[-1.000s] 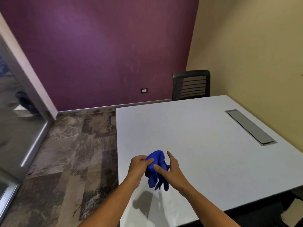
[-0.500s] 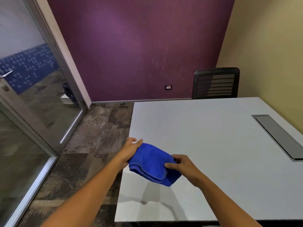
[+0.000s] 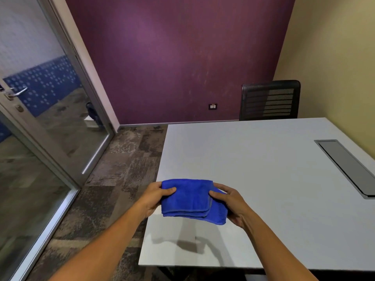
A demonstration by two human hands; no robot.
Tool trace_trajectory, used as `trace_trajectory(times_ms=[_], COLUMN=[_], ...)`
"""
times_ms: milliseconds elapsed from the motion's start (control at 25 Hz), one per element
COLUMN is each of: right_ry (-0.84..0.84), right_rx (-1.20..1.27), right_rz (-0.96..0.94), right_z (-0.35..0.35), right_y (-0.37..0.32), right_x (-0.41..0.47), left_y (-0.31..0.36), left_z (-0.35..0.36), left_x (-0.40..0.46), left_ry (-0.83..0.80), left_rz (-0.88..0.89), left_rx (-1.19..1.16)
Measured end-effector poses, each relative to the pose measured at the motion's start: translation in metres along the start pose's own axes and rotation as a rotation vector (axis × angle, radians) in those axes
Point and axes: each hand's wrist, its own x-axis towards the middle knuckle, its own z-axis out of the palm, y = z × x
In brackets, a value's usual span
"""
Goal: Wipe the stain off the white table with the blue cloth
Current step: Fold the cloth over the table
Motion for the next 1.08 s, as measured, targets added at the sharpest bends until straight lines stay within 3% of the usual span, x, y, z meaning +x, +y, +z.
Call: trace_trajectory(times_ms=[160,400,560,720,800,880,960,1080], right_ry=[0.254,0.435,0.416,0.468,0.399,0.22,0.088,0.18], right_rx=[-0.033,-0.14,-0.189,-0.174,-0.181,-0.173,-0.197,-0.26], right_rz=[-0.042,-0.138,-0.126,-0.193,-0.207,-0.198,-0.248,-0.394], right_z=[-0.007,0.012,0.026,0.036,0.044,0.051,0.048,0.031], right_y=[0.003,-0.012,-0.019,-0.028,-0.032,-0.035,-0.036,-0.04], right_x=[0.004,0.012,0.019,0.022,0.023,0.021,0.018,0.017], left_y=[0.012,0.025,0.042,0.057,0.058,0.056,0.054,0.053], left_z=[0.012,0.033,0.038,0.049,0.061,0.074,0.08,0.072], left_x=[0.005,0.011,0.021,0.03,0.03,0.028,0.026,0.022], left_ry=[0.152,0.128,0.048,0.119,0.131,0.109,0.08,0.009], left_rz=[0.149,0.212,0.237,0.28,0.305,0.312,0.278,0.197], left_rx=[0.095,0.287,0.291,0.4,0.446,0.451,0.34,-0.008])
